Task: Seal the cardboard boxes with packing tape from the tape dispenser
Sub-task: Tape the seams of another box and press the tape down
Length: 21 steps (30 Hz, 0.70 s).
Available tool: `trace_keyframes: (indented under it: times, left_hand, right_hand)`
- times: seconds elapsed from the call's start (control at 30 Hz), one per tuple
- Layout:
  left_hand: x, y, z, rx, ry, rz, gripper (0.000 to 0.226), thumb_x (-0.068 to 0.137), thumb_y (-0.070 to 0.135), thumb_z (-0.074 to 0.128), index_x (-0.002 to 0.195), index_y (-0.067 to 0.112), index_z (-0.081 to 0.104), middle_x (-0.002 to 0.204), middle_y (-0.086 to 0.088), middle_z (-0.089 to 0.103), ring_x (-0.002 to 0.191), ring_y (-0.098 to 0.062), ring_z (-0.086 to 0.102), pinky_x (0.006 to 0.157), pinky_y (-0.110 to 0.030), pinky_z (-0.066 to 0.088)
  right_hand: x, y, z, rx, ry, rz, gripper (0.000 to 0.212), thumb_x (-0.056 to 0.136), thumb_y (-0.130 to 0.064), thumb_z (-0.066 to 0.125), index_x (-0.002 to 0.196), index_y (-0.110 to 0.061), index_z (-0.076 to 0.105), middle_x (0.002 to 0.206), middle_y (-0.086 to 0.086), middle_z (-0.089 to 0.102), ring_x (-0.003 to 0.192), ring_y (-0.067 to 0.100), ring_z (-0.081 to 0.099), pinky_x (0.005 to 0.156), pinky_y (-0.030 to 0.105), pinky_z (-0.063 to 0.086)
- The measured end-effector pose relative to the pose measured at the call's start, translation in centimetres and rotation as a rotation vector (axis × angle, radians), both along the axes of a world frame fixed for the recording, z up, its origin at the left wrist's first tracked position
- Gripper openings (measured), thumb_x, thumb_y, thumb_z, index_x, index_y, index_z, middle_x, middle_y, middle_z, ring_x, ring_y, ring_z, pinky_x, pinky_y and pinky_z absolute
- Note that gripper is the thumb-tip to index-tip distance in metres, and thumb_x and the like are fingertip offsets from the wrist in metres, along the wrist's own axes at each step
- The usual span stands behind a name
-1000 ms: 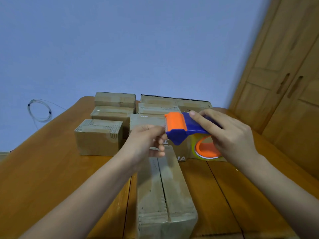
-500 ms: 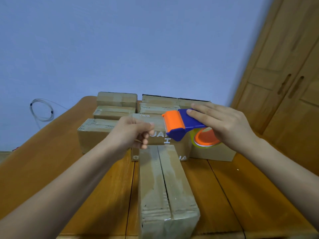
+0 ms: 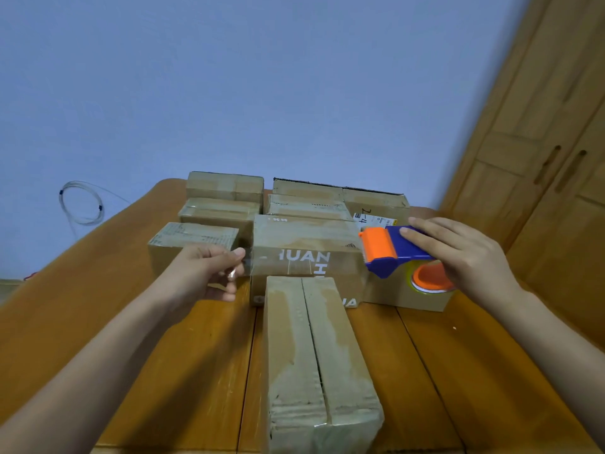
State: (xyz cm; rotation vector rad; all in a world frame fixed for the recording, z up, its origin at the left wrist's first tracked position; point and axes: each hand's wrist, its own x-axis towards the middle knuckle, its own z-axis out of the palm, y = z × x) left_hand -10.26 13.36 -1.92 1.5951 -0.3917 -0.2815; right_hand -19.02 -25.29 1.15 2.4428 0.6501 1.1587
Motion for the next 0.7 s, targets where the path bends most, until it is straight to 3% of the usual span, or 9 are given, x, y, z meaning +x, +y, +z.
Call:
trace_keyframes:
  times: [0.1,0.2,0.37,0.53,0.7]
  left_hand:
    - [0.0,-0.3,-0.4,0.013,-0.014,-0.004,0.04,0.08,0.038,0.059,0.076,-0.002,0.063,0.059,-0.01,0.057,0.052,-0.017,0.057,0.051,-0.026,0.054]
    - [0.1,-1.0,-0.8,0.028,-0.024,0.054,0.037,0.082,0.036,0.061,0.067,0.003,0.059,0.058,-0.007,0.054,0.053,-0.018,0.057,0.051,-0.028,0.055]
    - [0.5,-1.5,-1.7,0.13,-0.102,0.156,0.035,0.089,0.02,0.065,0.058,0.004,0.058,0.052,-0.004,0.054,0.048,-0.017,0.054,0.049,-0.026,0.053]
    - [0.2,-2.1,-2.0,0.32,-0.299,0.241,0.038,0.093,0.025,0.059,0.067,-0.001,0.062,0.055,-0.007,0.056,0.044,-0.009,0.054,0.046,-0.019,0.049]
    - [0.4,-2.2,-1.6,0.372,-0.291,0.217,0.036,0.096,0.026,0.055,0.067,0.005,0.056,0.057,-0.005,0.056,0.047,-0.012,0.055,0.048,-0.023,0.05]
  right_hand:
    - [0.3,-0.6,-0.9,-0.014,0.035,-0.011,0.065,0.075,-0.001,0.073,0.133,-0.015,0.048,0.128,0.013,0.062,0.105,0.037,0.062,0.079,0.041,0.054]
    - [0.5,-0.7,-1.7,-0.006,0.062,-0.032,0.077,0.067,0.001,0.081,0.133,-0.016,0.046,0.127,0.014,0.062,0.104,0.037,0.062,0.079,0.042,0.053]
    - [0.8,-0.7,-2.4,0.016,0.077,-0.023,0.083,0.063,0.007,0.082,0.133,-0.017,0.046,0.126,0.015,0.062,0.104,0.038,0.062,0.078,0.044,0.054]
    - [1.0,-0.8,-2.6,0.039,0.099,-0.016,0.083,0.062,0.009,0.08,0.133,-0.018,0.046,0.125,0.015,0.063,0.106,0.038,0.062,0.078,0.043,0.053]
    - [1.0,-0.7,-2.6,0.046,0.101,-0.017,0.085,0.059,0.008,0.083,0.132,-0.017,0.046,0.124,0.015,0.063,0.105,0.037,0.062,0.078,0.043,0.053]
